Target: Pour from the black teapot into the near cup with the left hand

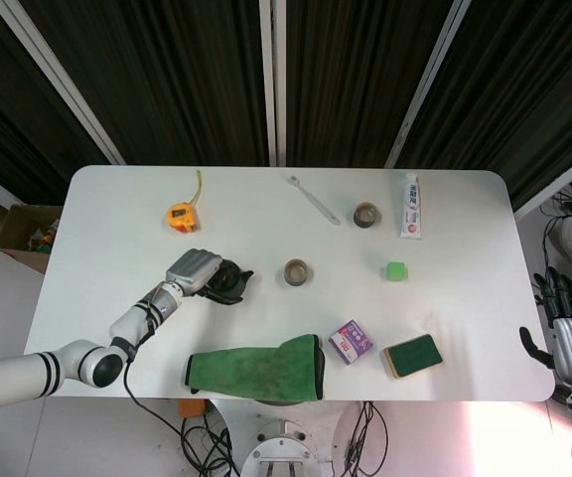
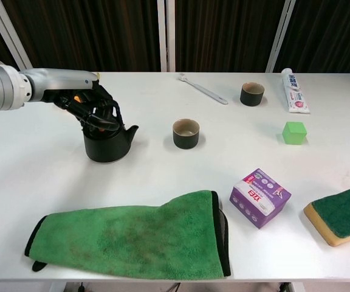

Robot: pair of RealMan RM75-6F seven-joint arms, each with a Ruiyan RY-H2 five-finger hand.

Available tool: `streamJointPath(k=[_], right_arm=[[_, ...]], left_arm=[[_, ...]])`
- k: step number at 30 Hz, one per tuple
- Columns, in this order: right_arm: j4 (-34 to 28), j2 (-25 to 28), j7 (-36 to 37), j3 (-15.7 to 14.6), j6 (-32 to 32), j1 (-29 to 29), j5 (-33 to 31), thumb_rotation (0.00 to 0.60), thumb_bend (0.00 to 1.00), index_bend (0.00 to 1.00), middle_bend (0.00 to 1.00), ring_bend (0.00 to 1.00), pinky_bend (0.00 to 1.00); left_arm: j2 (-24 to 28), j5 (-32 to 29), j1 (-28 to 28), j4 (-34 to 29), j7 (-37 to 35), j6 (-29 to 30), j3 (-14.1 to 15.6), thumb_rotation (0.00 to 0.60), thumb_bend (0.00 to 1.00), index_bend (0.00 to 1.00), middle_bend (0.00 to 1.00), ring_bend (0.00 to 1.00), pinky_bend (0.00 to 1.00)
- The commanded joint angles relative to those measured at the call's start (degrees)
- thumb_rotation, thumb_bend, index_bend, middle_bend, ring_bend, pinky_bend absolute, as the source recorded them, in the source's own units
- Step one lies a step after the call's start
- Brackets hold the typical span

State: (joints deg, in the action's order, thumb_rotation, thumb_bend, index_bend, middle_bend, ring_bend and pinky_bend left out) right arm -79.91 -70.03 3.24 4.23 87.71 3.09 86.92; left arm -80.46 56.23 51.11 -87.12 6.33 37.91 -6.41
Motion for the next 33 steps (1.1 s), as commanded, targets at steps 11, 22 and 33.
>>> streamJointPath(k=[11,22,33], right_arm=[[0.52,-0.23,0.18,0.01,-0.37,0.08,-0.32,0.600,0.30,0.00,0.00,0.00,0.00],[0.77,-0.42,0.14,-0.03,-0.49,0.15,-0.33,0.600,0.30,0.00,0.00,0.00,0.00],[0.99,-0.53,0.26,0.02,-0.75,0.22,-0.59,0.600,0.31,0.00,0.00,0.00,0.00]], left_arm=[[1.61,-4.74,1.34,-2.47,0.12,-2.19,0.45,0.278,0.12,0.50,0.58,0.57,0.31],[4.02,-7.50,2.54,-4.97,-0.03,-3.44,1.08,0.279,0.12,0.55,0.62,0.62,0.31],[4.81,-8.06,3.15,-5.62,-0.72,-3.27,1.26,0.276,0.12,0.65,0.72,0.71,0.31]])
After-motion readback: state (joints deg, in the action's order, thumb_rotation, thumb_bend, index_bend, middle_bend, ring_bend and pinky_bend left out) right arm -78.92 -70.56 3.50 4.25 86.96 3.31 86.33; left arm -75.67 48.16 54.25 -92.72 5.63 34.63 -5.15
